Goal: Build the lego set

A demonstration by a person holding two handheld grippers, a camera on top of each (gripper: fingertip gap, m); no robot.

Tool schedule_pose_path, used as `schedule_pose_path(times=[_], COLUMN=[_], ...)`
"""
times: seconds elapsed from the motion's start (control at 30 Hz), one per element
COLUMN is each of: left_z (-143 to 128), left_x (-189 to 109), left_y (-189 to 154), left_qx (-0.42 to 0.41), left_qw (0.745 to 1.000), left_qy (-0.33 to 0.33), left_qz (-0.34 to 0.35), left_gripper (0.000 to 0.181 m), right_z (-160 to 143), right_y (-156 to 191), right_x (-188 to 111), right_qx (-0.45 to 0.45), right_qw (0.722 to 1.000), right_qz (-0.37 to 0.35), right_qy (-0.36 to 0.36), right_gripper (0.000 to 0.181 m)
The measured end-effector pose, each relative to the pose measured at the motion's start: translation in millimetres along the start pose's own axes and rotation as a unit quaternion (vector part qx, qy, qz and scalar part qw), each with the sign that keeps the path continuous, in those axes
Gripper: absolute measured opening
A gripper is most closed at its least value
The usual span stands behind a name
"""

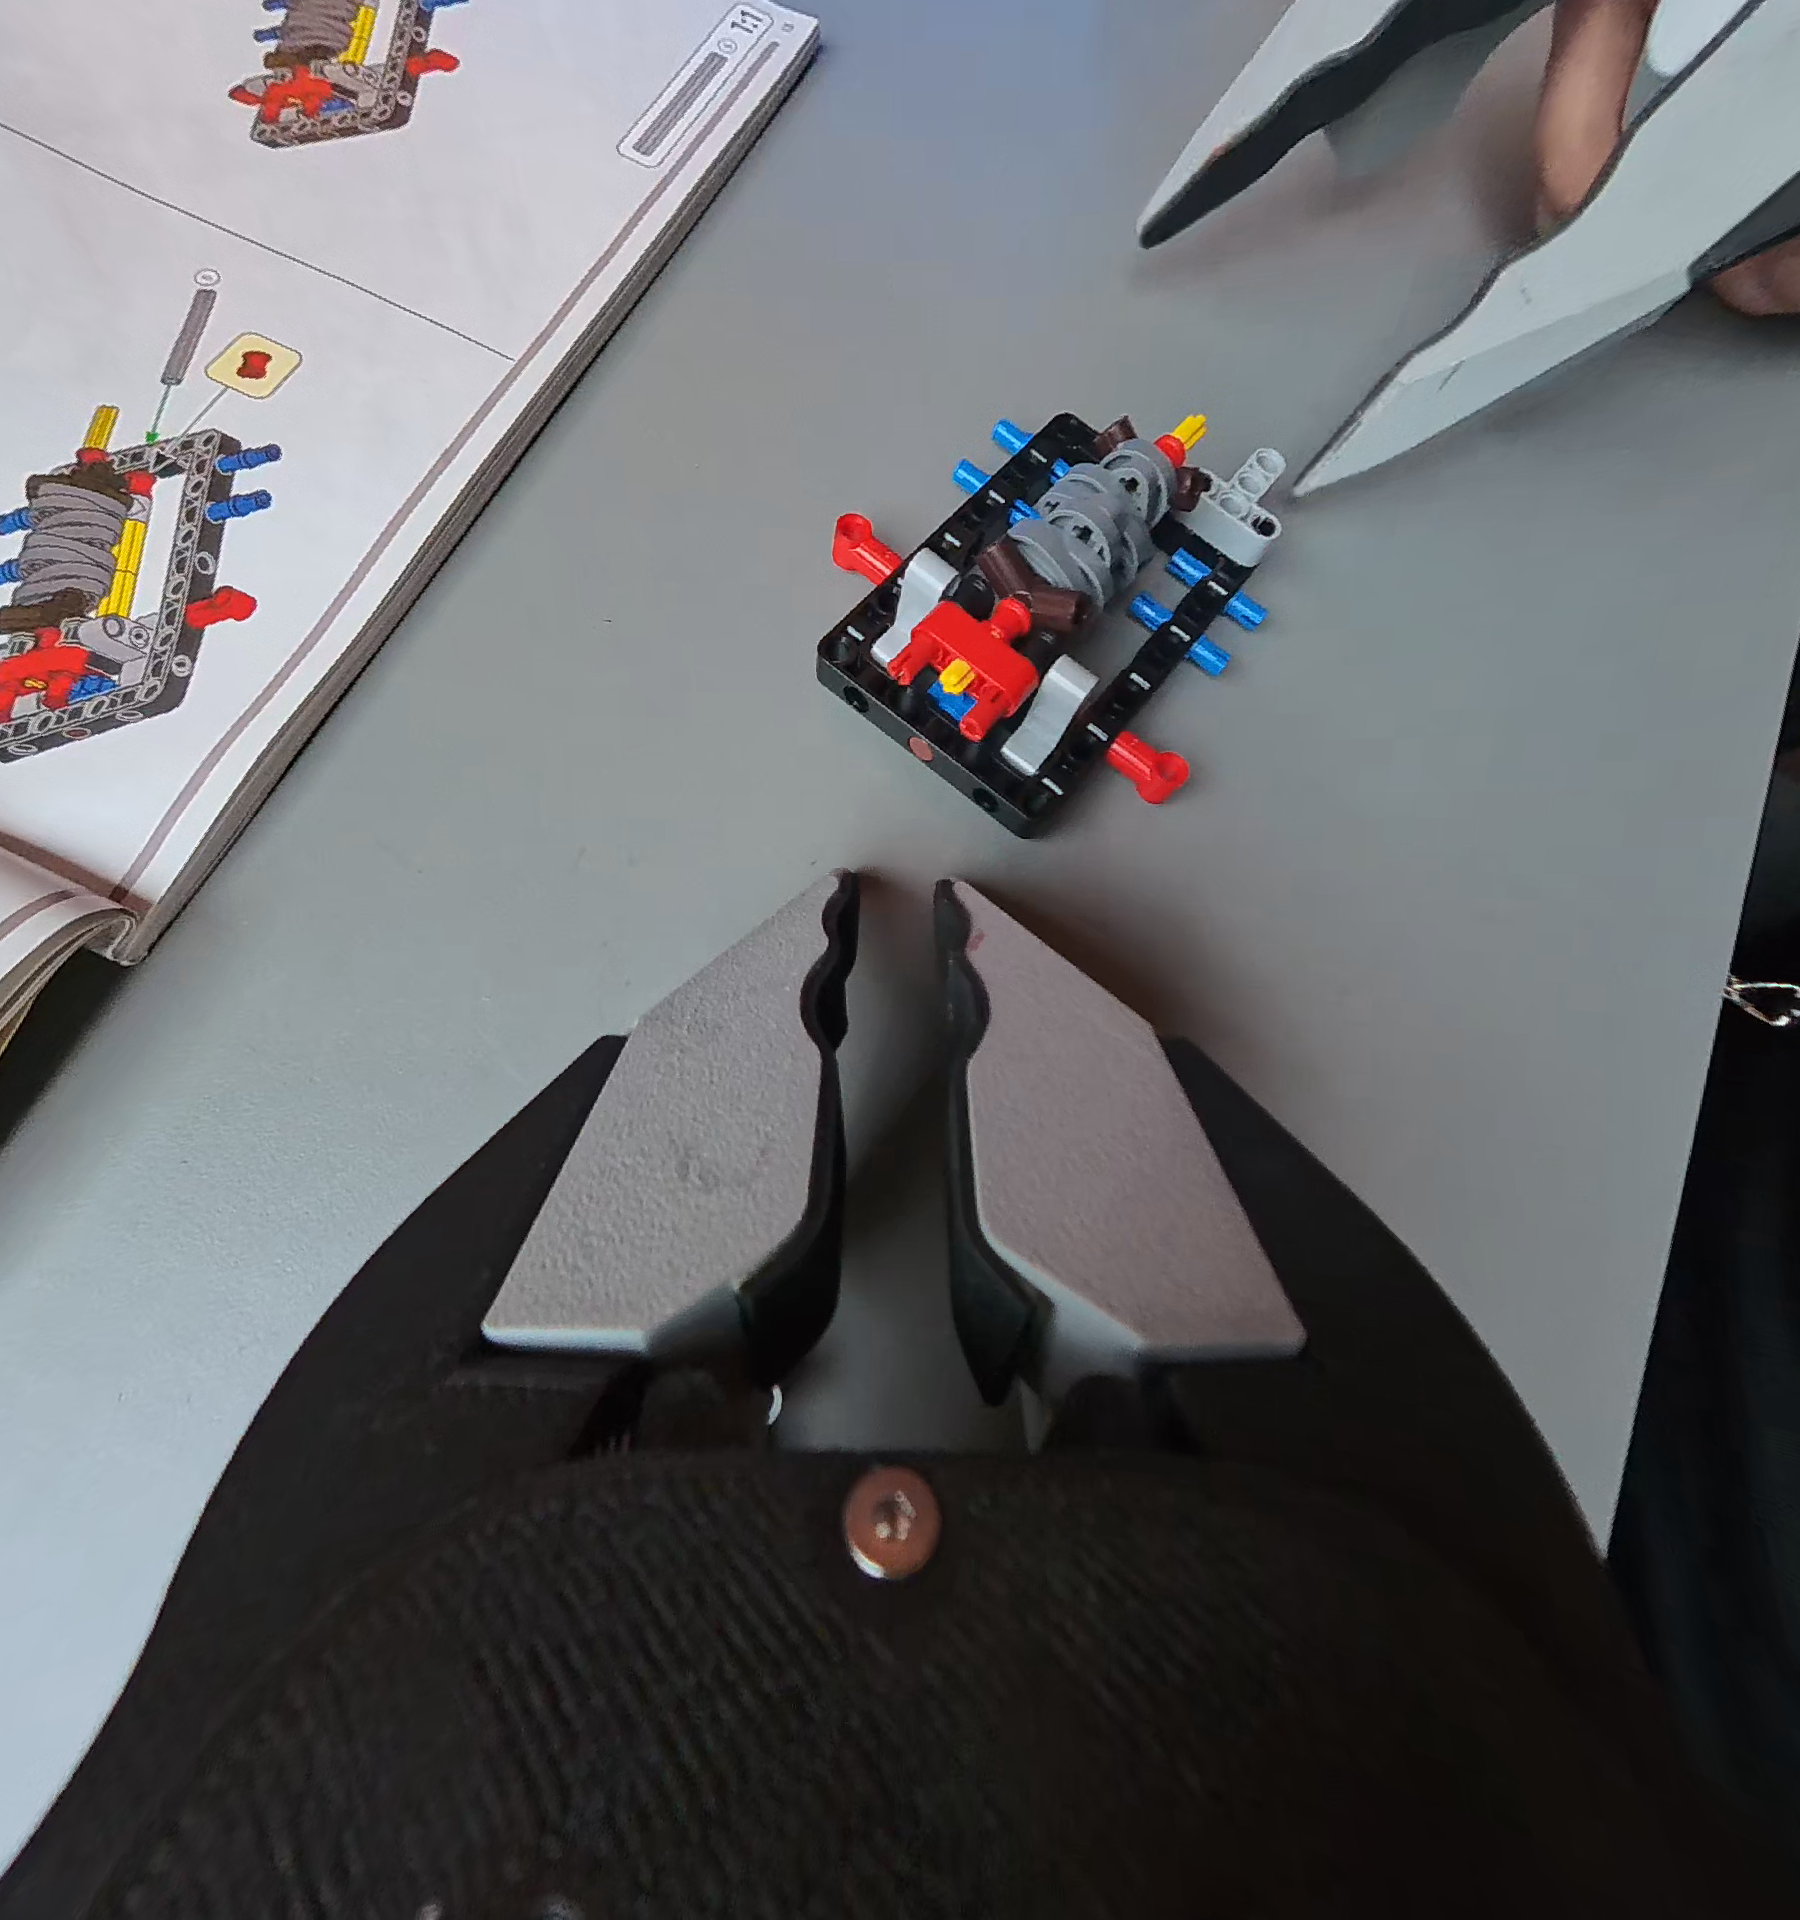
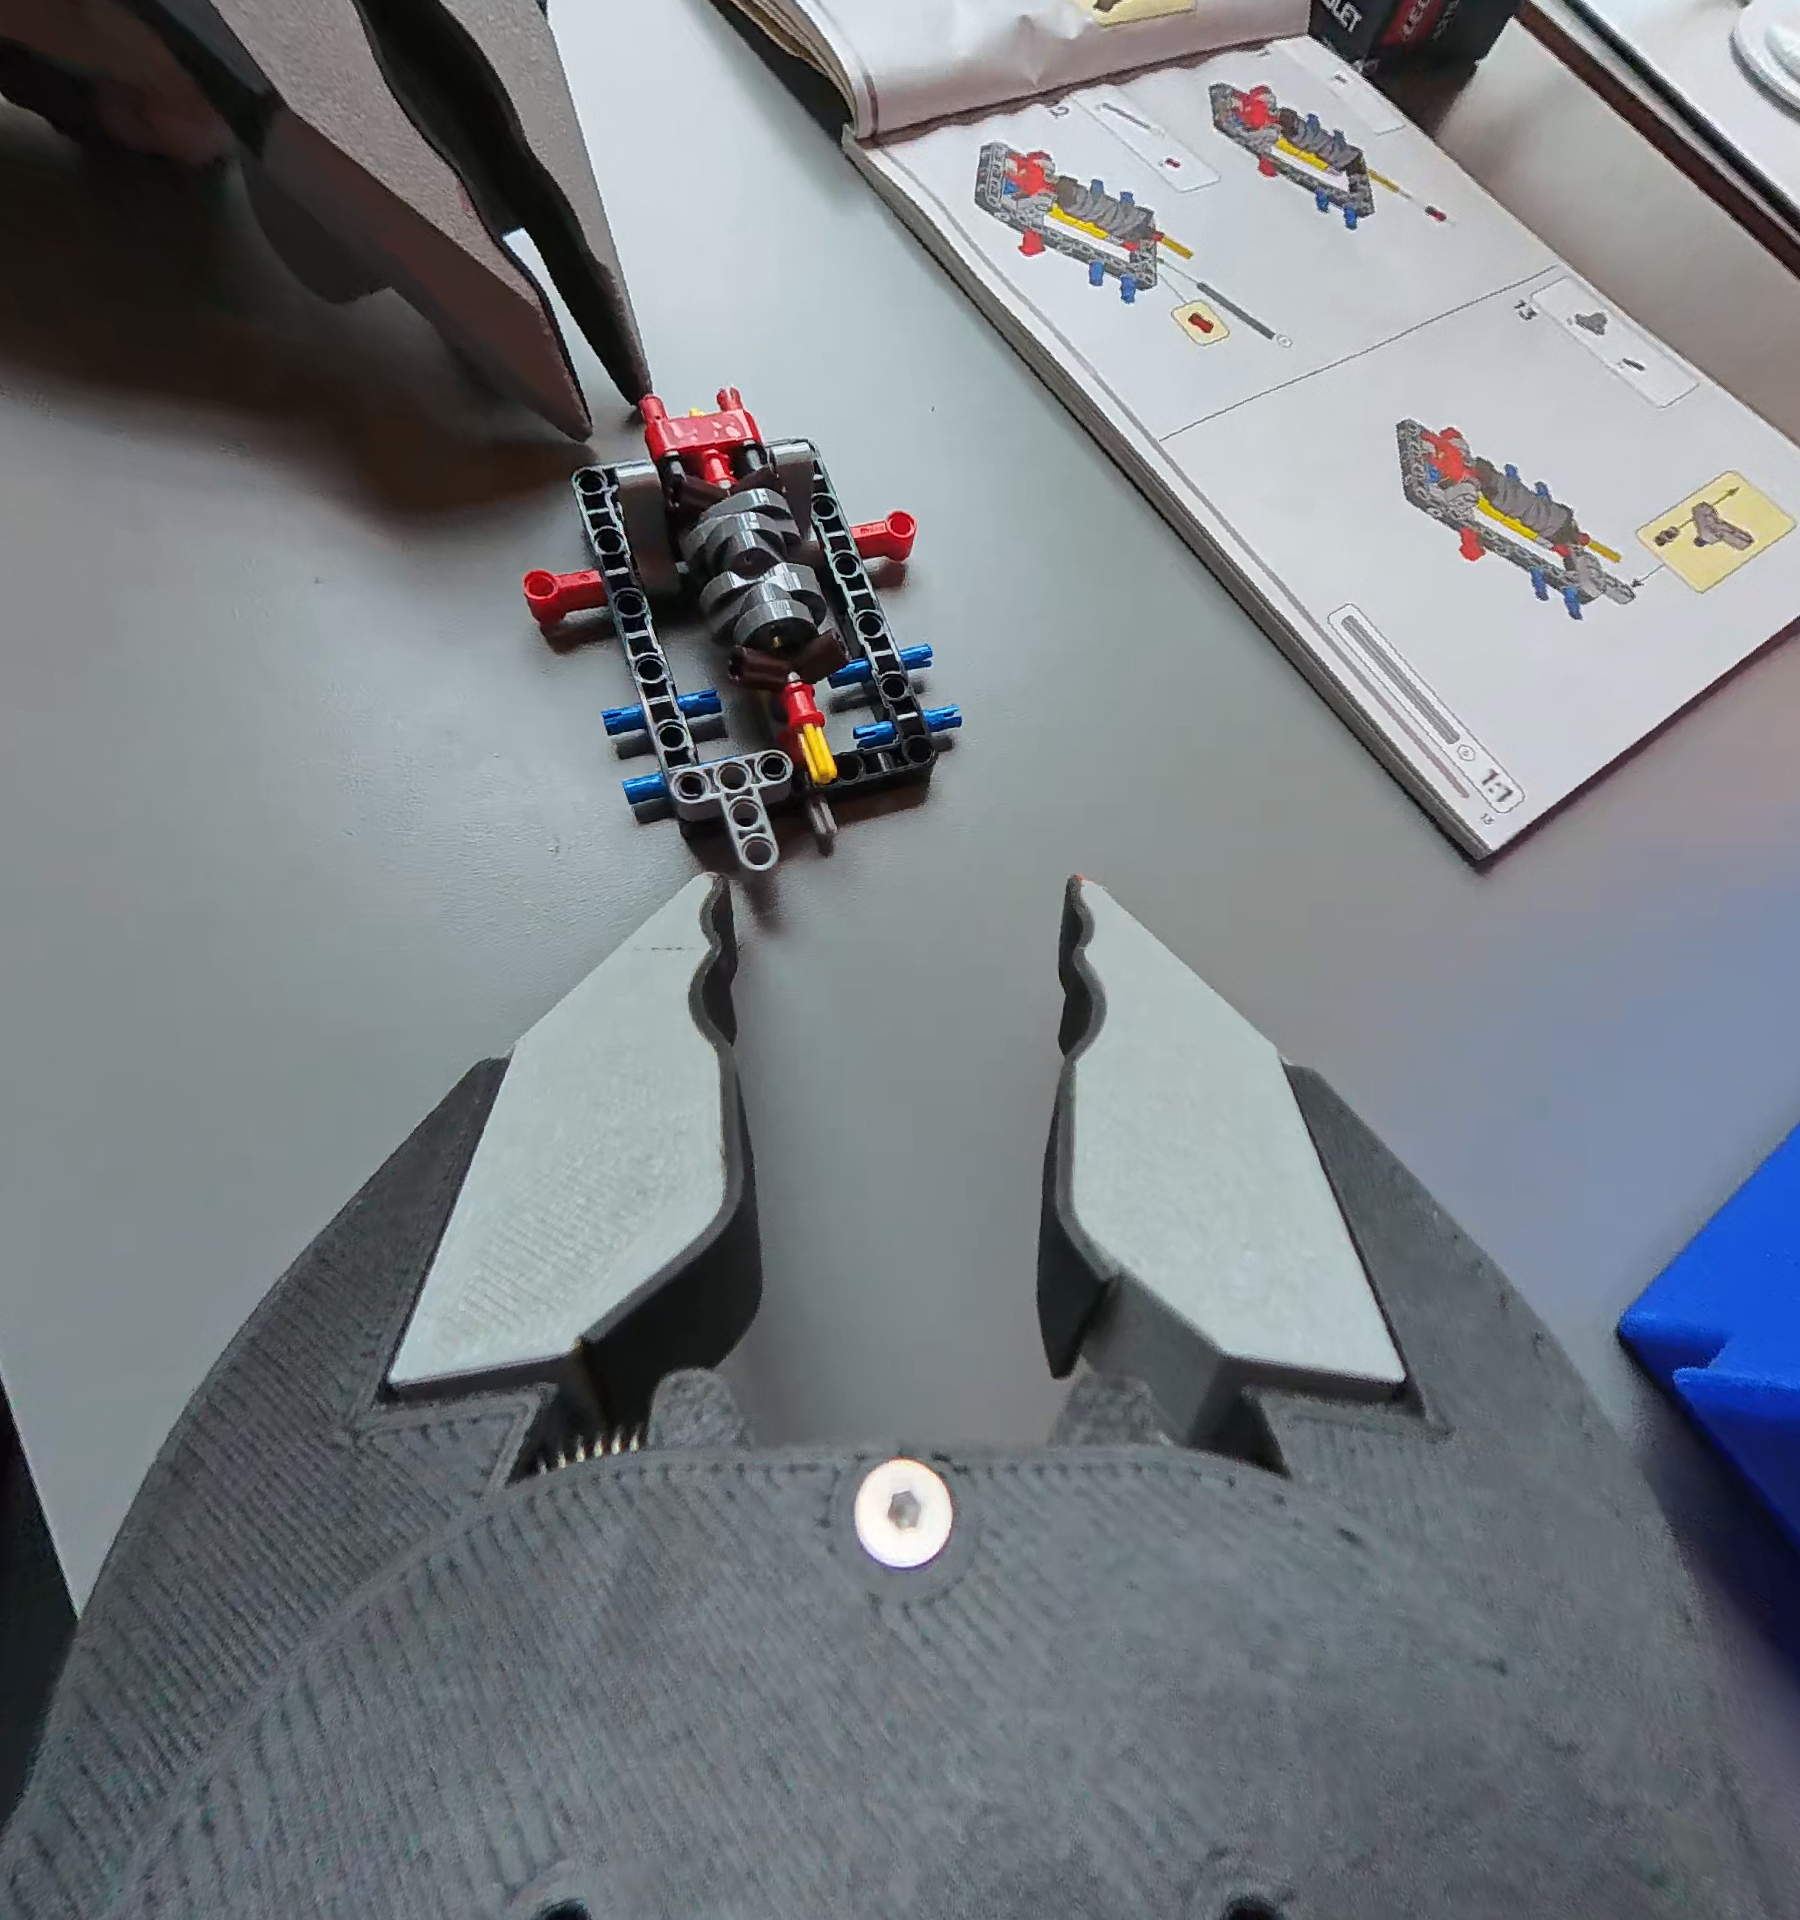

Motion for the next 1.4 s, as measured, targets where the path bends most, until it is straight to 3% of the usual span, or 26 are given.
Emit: schedule_pose_path(times=[1.17, 1.4], left_z=[0.3, 2.8], left_x=[1.2, 5.7], left_y=[-2.2, -15.2], left_qx=[0.008, 0.049], left_qw=[1.000, 0.998], left_qy=[0.001, 0.005], left_qz=[-0.008, -0.039], left_gripper=[0.011, 0.013], right_z=[0.3, 2.1], right_y=[5.0, 0.1], right_x=[1.5, 6.7], right_qx=[-0.014, -0.018], right_qw=[0.998, 0.998], right_qz=[0.061, 0.055], right_qy=[0.003, 0.010], right_gripper=[0.051, 0.043])
Point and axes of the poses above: each gripper's, where its closed fingertips meet, x out along the fingers, z out of its top, y = z × x across the jaws, the point moved 9 cm from there along -x, back along the fingers, and after that the axes turned 2 degrees about z, right-handed, at the moved point
